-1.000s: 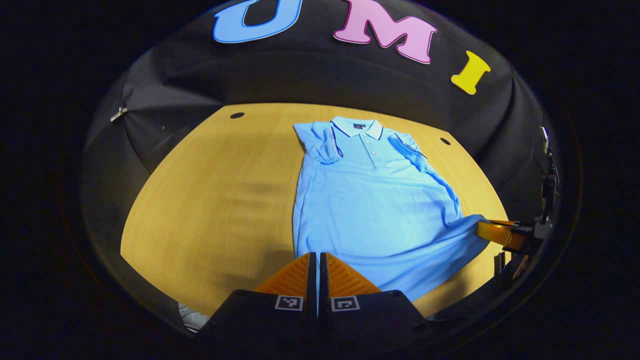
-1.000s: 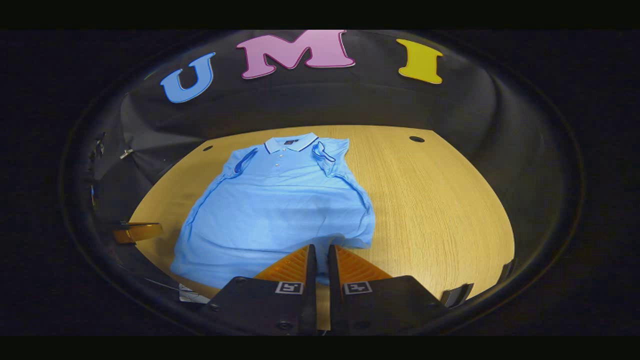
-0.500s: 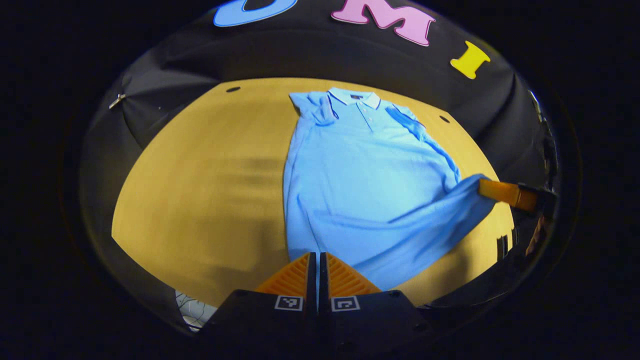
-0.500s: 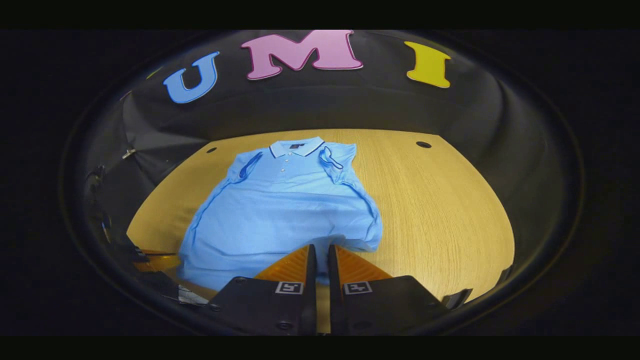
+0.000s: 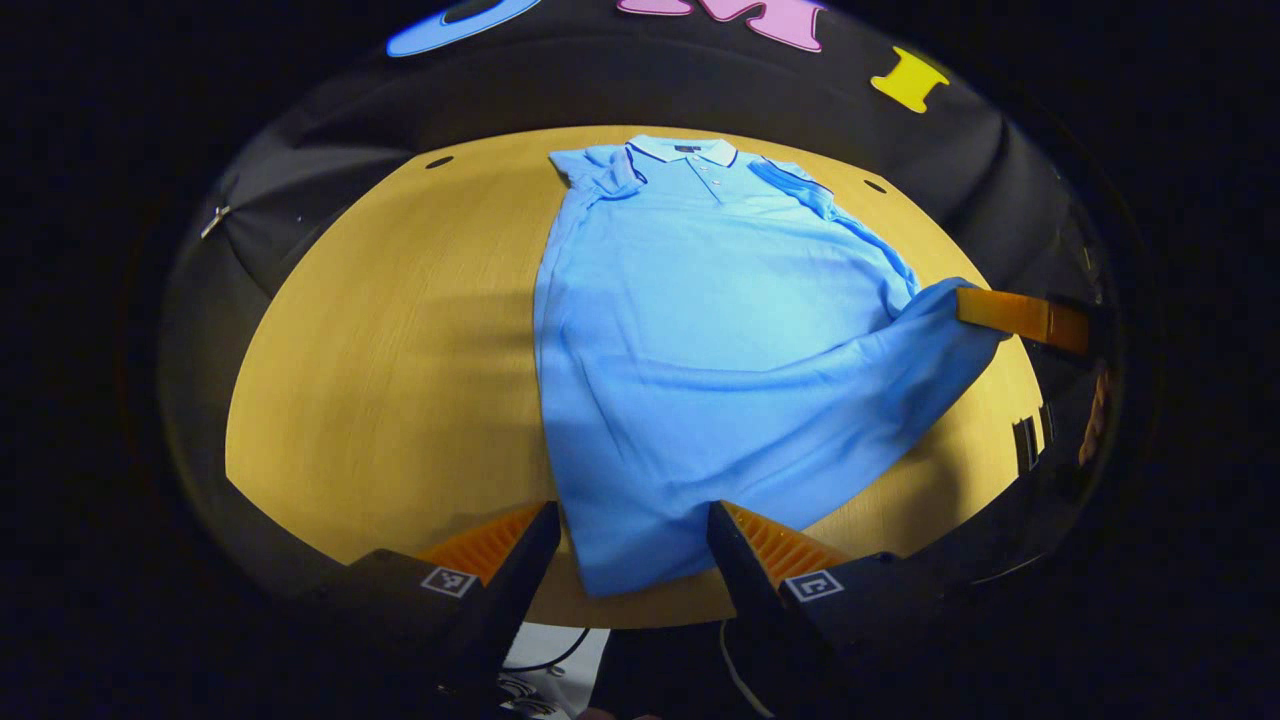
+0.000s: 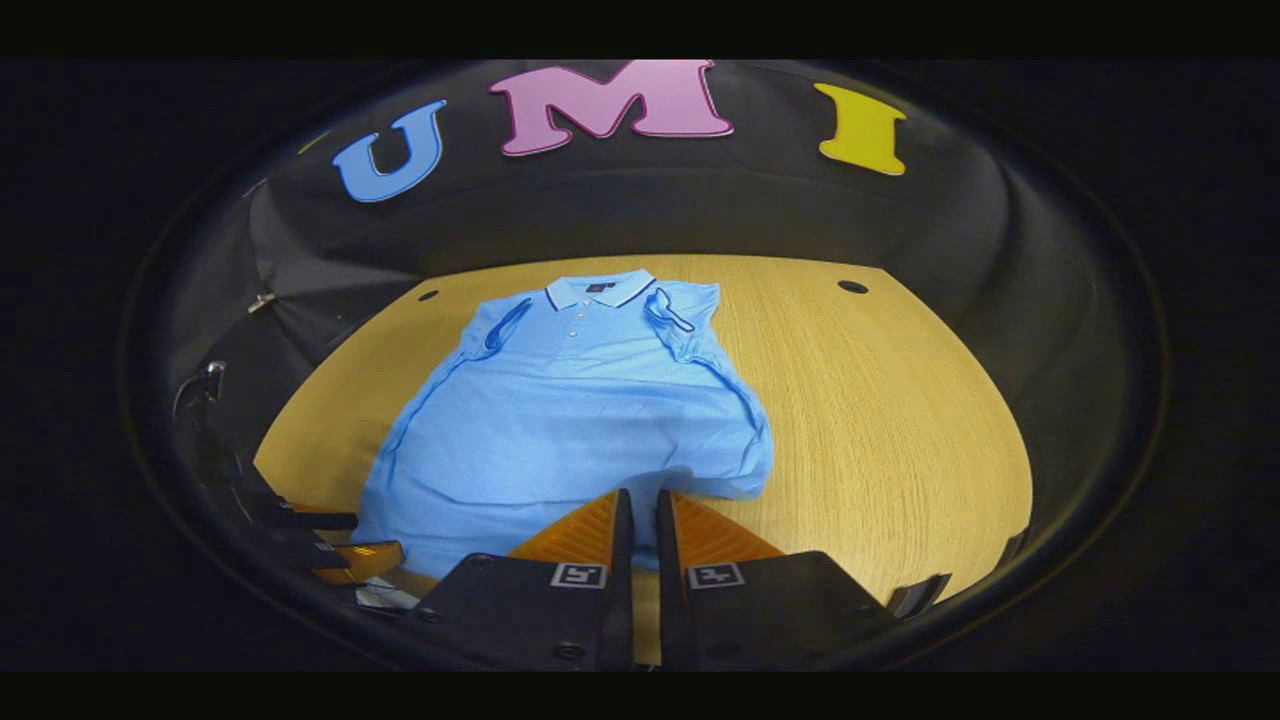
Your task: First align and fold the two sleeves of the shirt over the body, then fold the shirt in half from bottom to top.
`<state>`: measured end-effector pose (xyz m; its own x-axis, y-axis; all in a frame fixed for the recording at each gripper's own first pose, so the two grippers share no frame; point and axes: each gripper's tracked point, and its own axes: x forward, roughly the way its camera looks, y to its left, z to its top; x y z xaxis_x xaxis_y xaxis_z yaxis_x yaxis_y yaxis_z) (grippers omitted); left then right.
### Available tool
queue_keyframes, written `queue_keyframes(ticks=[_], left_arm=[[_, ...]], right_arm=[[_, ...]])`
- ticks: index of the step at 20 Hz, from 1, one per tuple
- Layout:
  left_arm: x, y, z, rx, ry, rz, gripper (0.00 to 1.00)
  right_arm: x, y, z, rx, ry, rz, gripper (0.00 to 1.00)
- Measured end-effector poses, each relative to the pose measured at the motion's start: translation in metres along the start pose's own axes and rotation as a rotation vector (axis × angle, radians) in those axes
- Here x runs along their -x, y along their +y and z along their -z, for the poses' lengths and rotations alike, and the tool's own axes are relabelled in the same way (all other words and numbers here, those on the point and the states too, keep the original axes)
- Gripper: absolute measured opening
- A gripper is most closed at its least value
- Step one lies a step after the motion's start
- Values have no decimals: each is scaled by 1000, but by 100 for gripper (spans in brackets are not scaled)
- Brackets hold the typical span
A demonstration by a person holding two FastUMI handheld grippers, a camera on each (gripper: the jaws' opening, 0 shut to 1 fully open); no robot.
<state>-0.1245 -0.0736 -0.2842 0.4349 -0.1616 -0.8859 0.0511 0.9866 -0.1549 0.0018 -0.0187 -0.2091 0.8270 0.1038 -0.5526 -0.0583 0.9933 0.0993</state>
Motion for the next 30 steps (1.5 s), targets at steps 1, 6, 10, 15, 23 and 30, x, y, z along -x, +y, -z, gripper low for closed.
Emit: queue_keyframes(ticks=[1,6,10,15,23,30], left_arm=[[-2,-1,-1,-9,-3,-1,98],[-2,0,0,-25,-18,1,98],[-4,1,-3,-24,-33,15,88],[-6,1,-11,50,-39,60,35],[-6,0,-19,32,-41,78,6],[12,6,-59,31,-106,90,6]], right_arm=[[0,0,0,-1,1,1,15],[0,1,2,-6,1,3,15],[0,1,5,-2,4,6,15],[1,0,7,-1,7,10,15],[-2,1,6,0,11,9,15],[2,-2,-10,-5,-16,8,15]])
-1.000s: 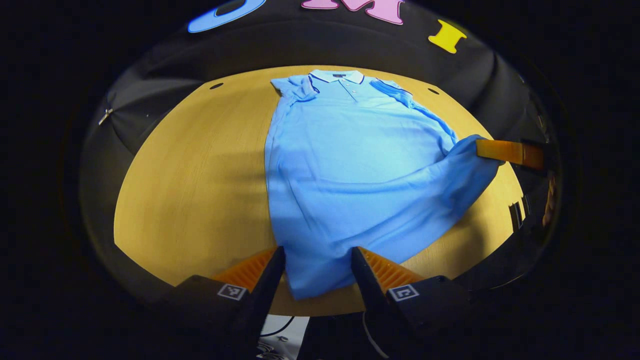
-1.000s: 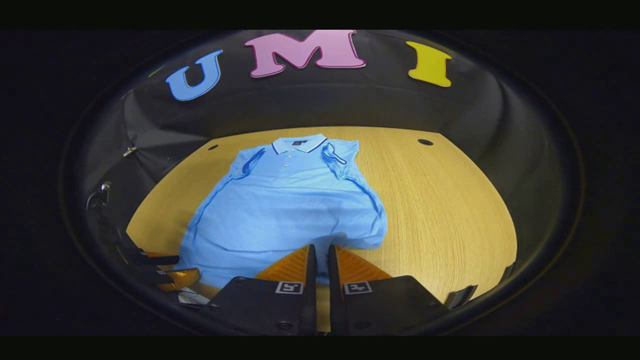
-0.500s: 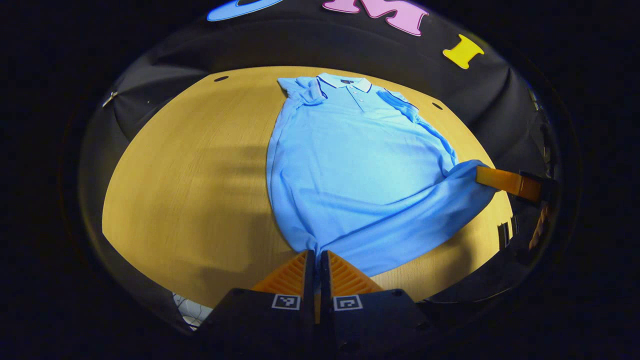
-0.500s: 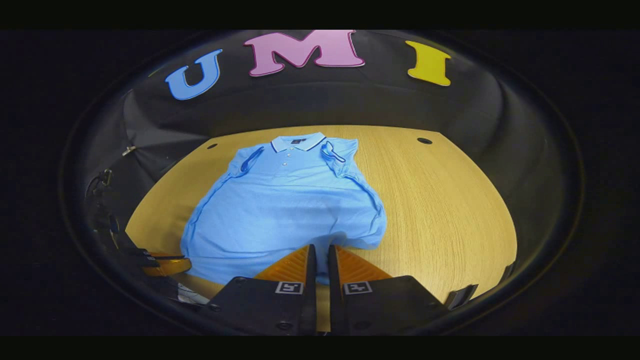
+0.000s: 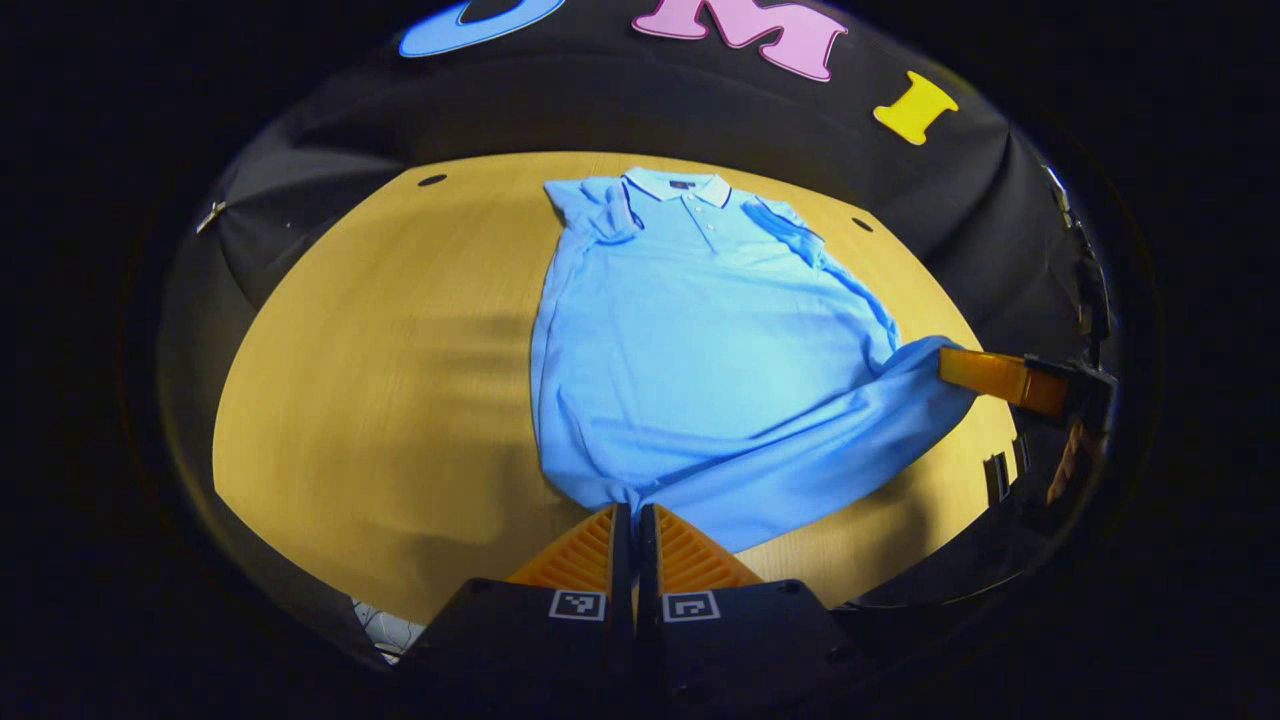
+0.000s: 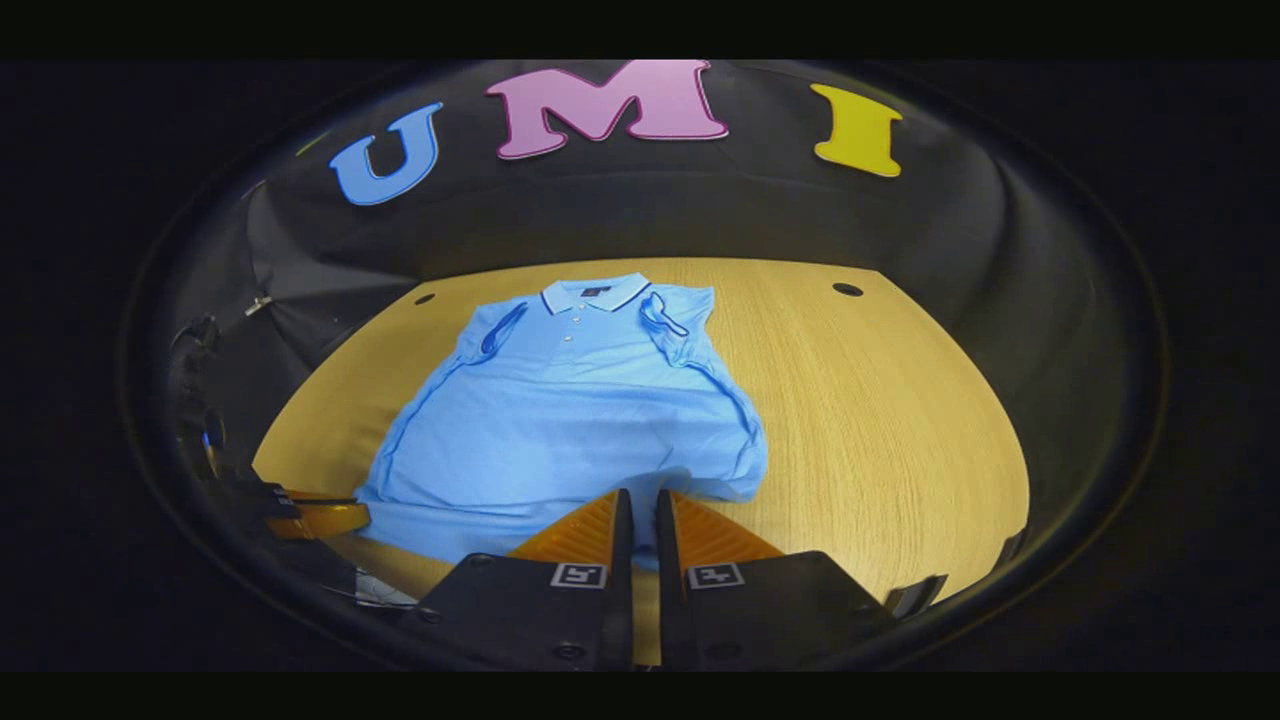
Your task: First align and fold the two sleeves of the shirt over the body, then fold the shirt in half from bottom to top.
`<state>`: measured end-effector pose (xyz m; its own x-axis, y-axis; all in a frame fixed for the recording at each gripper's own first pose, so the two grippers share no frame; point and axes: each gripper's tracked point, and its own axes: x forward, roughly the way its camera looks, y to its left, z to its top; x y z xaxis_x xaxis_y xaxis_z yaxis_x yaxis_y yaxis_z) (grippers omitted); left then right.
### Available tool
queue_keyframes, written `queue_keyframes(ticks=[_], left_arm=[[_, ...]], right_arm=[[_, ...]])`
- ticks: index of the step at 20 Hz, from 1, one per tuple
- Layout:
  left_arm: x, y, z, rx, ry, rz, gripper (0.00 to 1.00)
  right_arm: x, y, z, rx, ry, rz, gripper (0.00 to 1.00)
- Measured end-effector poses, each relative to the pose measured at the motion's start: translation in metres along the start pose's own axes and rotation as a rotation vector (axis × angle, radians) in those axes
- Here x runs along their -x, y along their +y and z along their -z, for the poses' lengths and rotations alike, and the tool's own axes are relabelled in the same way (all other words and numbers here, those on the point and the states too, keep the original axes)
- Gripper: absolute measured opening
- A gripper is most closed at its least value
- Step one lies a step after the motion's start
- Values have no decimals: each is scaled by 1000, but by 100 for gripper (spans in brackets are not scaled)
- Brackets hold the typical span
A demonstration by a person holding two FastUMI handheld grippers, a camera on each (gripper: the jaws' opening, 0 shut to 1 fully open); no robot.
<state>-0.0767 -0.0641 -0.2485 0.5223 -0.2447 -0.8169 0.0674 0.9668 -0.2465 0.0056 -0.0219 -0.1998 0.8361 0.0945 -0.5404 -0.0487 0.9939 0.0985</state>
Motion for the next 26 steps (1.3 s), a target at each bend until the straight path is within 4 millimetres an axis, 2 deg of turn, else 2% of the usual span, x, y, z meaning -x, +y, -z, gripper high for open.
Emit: queue_keyframes(ticks=[7,13,17,20,21,22,23,24,26], left_arm=[[-5,4,-63,-7,-71,2,6],[-14,-3,-122,-18,-132,25,6],[-24,-3,-166,-47,-163,31,6],[-38,0,-196,-48,-174,31,6],[-44,3,-204,-48,-171,26,6],[-51,6,-212,-46,-167,27,6],[-58,7,-217,-49,-163,27,6],[-63,10,-224,-54,-160,21,6],[-74,12,-235,-58,-156,21,6]], right_arm=[[-11,1,-32,11,-42,-2,15],[-26,-3,-79,32,-103,1,15],[-47,-6,-108,44,-132,4,15],[-66,-8,-127,53,-140,2,19],[-73,-8,-133,55,-142,2,10],[-82,-9,-137,53,-137,0,19],[-88,-9,-144,45,-136,-3,19],[-94,-9,-151,38,-138,-6,10],[-108,-10,-166,42,-150,-6,9]])
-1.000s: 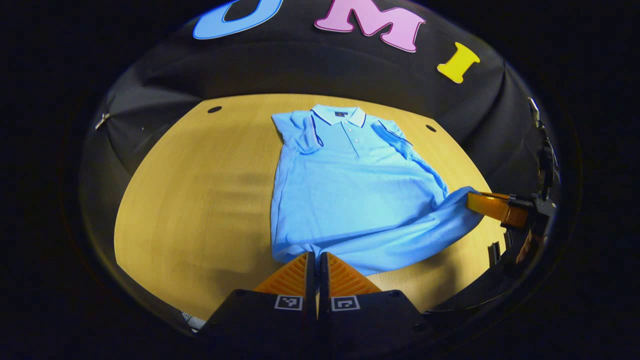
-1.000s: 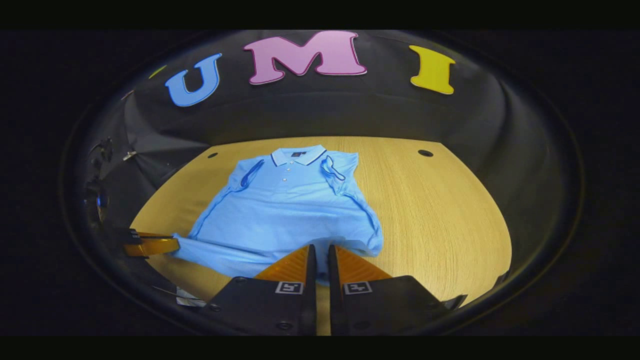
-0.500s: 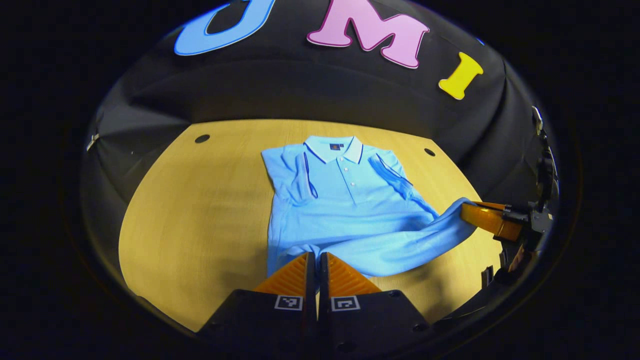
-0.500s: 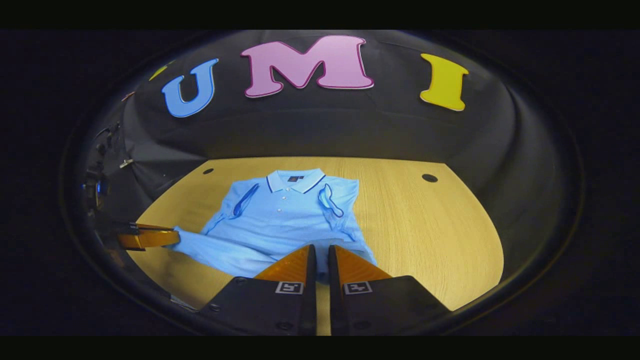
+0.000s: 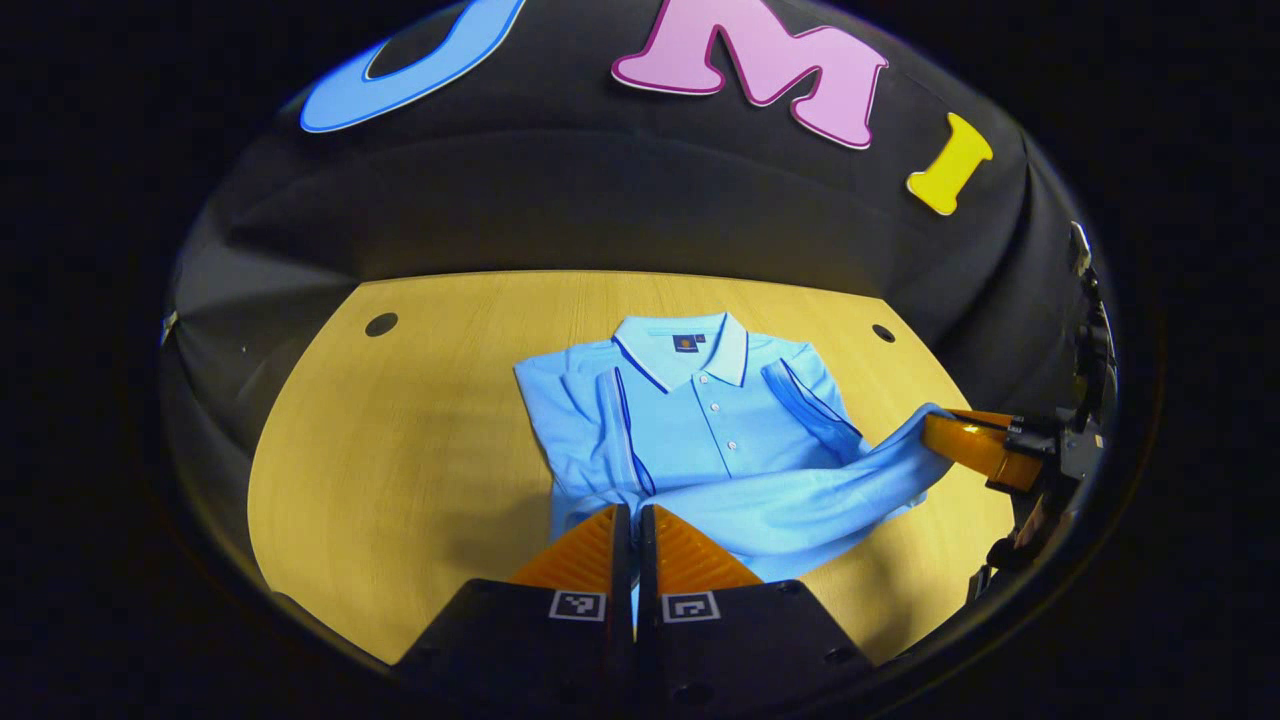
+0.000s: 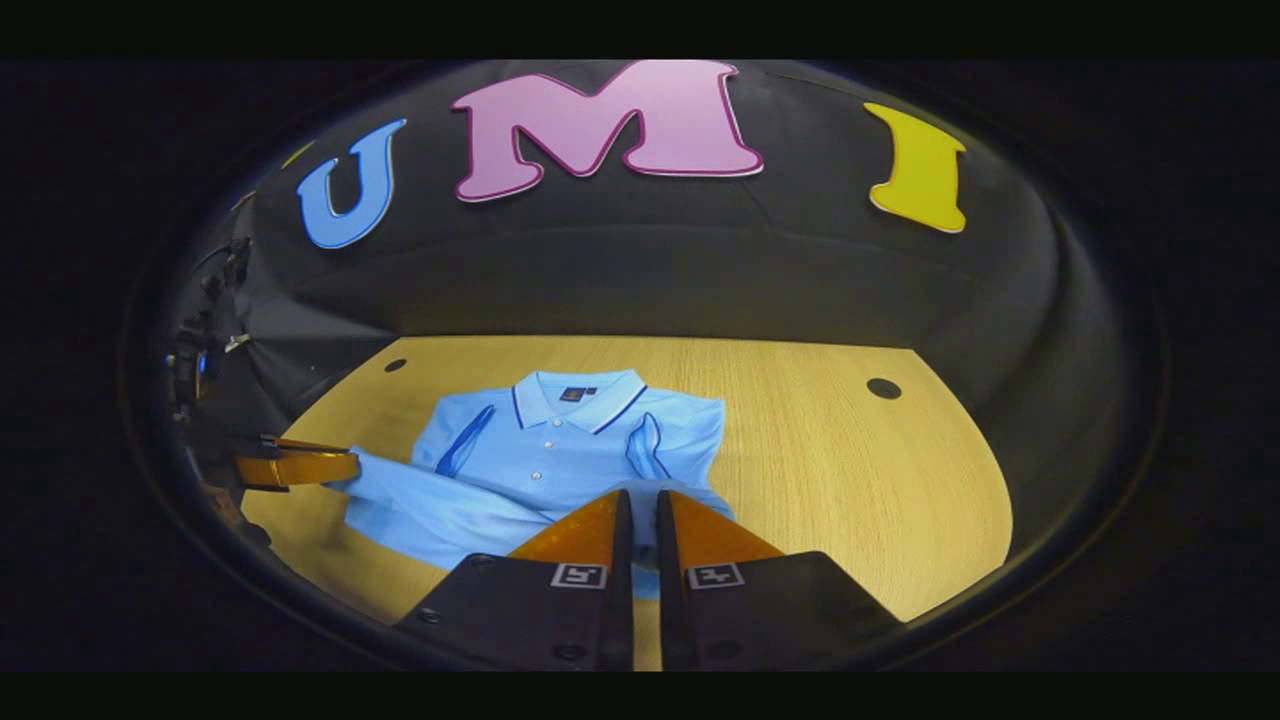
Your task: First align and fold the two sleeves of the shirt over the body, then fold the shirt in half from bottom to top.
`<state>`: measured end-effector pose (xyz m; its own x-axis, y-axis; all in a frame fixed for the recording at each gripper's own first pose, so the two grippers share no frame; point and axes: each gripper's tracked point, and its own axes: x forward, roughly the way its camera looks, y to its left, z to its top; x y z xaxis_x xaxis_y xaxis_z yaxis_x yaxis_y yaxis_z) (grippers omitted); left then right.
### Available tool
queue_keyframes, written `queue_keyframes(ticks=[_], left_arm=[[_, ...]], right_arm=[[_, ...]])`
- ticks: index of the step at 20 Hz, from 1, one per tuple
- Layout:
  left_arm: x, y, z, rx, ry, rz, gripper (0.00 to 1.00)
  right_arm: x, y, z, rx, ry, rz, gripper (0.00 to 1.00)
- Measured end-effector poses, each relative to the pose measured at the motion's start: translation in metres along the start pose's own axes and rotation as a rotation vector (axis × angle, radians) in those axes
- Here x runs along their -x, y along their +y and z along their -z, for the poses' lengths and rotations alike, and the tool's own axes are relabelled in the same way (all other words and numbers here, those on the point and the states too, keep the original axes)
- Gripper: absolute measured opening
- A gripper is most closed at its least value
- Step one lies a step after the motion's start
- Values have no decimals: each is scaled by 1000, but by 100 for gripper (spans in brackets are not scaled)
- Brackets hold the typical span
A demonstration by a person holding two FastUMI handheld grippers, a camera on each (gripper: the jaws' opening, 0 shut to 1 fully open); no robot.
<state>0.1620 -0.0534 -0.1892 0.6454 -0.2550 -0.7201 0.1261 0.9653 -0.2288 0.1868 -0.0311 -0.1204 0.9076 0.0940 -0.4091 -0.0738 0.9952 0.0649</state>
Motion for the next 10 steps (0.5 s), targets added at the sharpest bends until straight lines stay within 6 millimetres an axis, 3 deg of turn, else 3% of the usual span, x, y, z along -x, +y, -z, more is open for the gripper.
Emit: queue_keyframes(ticks=[3,4,5,7,8,10], left_arm=[[-16,6,-14,1,-3,-6,6],[-21,8,-20,1,-10,-5,6],[-26,12,-27,6,-15,-8,6],[-37,14,-38,19,-16,-3,6],[-42,17,-43,15,-20,-8,6],[-55,19,-52,0,-28,-7,6]], right_arm=[[-22,-1,-20,15,-18,-2,19],[-29,-1,-23,23,-20,-4,10],[-36,-1,-27,33,-19,-3,14],[-50,-1,-37,43,-19,-9,15],[-58,-2,-40,53,-24,-6,9],[-71,-3,-43,54,-21,-4,14]])
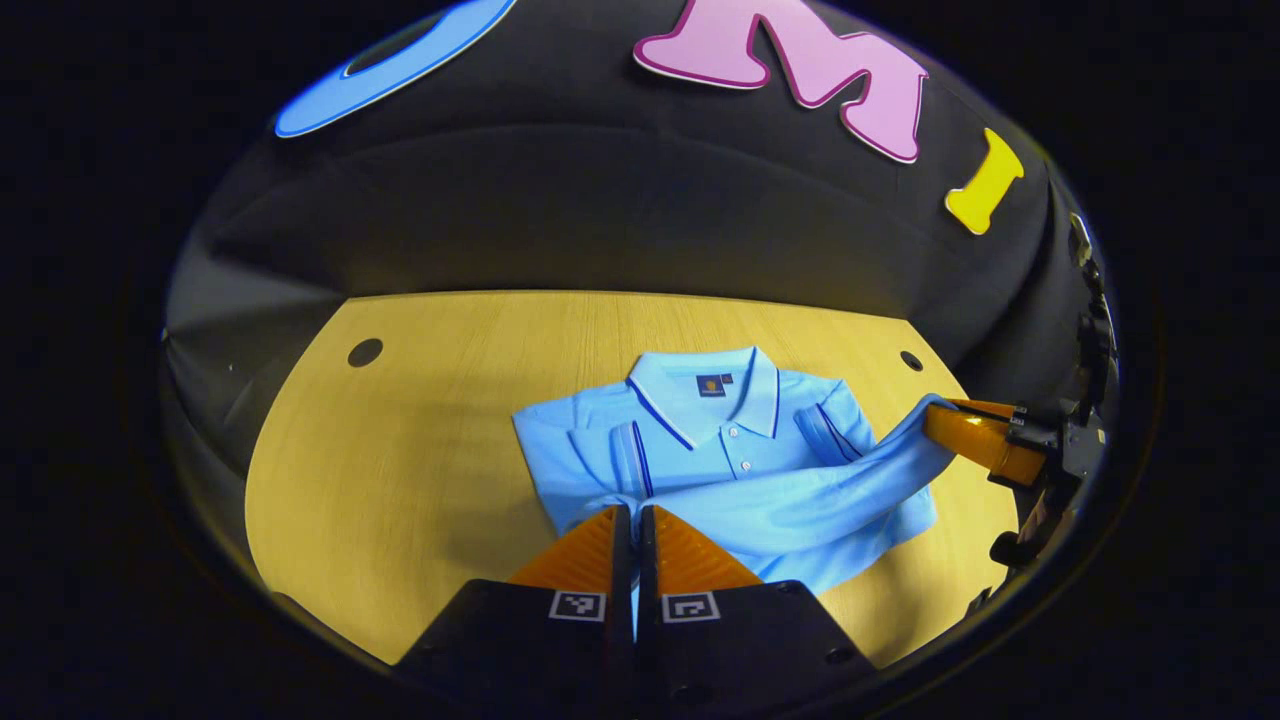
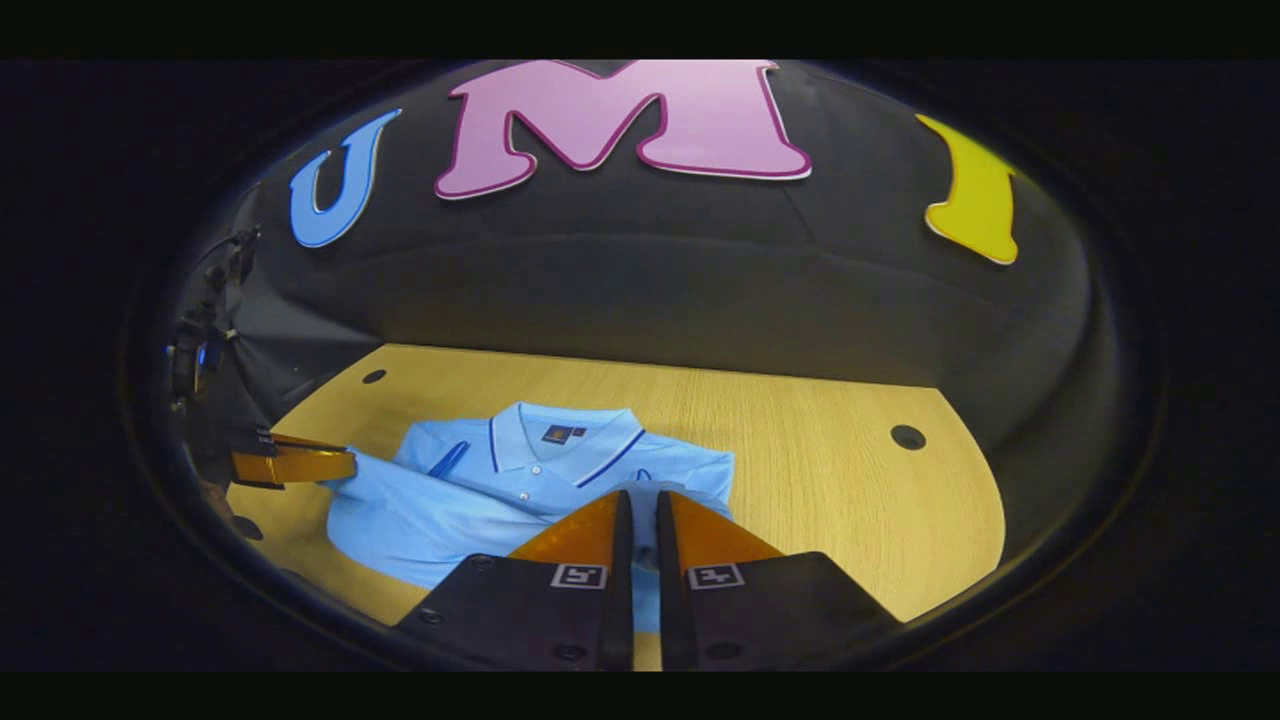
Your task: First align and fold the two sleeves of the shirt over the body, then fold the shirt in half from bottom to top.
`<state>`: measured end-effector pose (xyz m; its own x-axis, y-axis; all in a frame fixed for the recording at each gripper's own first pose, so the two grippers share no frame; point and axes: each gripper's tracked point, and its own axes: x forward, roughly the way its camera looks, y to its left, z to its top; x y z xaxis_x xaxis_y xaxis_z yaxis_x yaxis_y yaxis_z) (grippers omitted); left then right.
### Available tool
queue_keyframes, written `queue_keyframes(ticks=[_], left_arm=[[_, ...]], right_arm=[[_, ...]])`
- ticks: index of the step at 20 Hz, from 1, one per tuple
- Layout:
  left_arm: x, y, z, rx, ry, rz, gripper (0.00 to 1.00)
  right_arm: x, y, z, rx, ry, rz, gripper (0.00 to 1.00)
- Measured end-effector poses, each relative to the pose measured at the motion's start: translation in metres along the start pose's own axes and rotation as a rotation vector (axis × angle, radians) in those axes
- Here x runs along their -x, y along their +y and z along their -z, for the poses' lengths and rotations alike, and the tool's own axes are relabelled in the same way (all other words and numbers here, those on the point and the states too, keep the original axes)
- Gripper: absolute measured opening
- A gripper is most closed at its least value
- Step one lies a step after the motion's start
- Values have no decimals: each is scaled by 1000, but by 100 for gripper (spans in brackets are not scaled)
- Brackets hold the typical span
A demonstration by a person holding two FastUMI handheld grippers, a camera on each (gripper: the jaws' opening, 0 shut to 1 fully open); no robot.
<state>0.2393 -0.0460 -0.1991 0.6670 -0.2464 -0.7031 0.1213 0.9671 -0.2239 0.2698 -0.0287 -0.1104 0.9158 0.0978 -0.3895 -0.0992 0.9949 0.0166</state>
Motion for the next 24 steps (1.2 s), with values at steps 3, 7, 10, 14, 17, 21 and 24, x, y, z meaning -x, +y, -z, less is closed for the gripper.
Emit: queue_keyframes(ticks=[3,7,10,14,17,21,24], left_arm=[[-18,3,-13,-6,-11,-2,6],[-41,12,-32,2,-23,-9,6],[-56,19,-28,-6,2,-25,6],[-69,27,-21,4,20,-39,6],[-73,31,-19,-22,35,-55,6],[-80,44,-36,-47,-30,-108,22],[-78,46,-40,-74,-36,-116,30]], right_arm=[[-22,-5,-4,-9,4,9,14],[-47,-8,-8,-17,9,18,14],[-64,-9,-6,7,21,19,14],[-83,-18,5,-17,51,40,14],[-93,-20,13,-37,68,43,10],[-95,-32,-1,-39,19,96,25],[-89,-41,-10,-56,-8,121,54]])
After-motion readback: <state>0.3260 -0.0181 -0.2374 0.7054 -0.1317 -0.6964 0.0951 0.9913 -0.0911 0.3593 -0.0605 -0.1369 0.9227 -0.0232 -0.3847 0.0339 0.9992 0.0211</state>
